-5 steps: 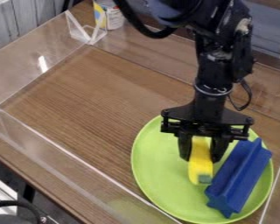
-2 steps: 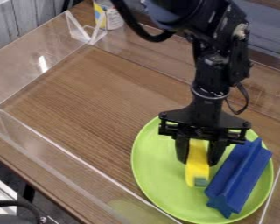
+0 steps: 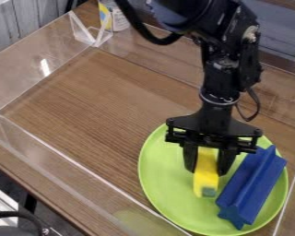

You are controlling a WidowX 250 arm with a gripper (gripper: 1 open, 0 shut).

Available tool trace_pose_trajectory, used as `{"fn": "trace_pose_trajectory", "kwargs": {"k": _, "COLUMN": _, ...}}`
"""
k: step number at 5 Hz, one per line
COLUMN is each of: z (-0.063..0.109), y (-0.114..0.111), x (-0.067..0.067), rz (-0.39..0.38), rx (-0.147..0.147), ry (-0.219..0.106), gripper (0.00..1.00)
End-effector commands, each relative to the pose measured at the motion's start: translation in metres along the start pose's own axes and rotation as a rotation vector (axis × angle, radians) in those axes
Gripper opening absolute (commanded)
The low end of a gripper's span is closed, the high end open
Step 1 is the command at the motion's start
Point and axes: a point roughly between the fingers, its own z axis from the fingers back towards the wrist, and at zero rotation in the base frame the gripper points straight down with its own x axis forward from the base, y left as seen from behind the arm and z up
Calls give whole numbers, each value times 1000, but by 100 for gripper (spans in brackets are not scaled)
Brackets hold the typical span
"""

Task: Put the banana in the green plate

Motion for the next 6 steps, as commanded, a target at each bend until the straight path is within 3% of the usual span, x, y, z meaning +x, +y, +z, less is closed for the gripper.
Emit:
{"fn": "trace_pose_trajectory", "kwargs": {"k": 1, "z": 5, "y": 1, "x": 2, "rz": 2, "rx": -12, "ry": -7, "gripper": 0}}
{"fn": "trace_pose_trajectory", "kwargs": {"k": 2, "z": 6, "y": 5, "x": 3, "rz": -15, "rx": -7, "ry": -4, "gripper": 100}}
{"fn": "trace_pose_trajectory", "kwargs": {"k": 4, "z": 28, "y": 12, "x": 9, "rz": -43, "rx": -17, "ry": 1, "gripper": 100}}
{"fn": "trace_pose_trajectory", "kwargs": {"k": 6, "z": 89, "y": 42, "x": 23, "rz": -65, "rx": -63, "ry": -29, "gripper": 100}}
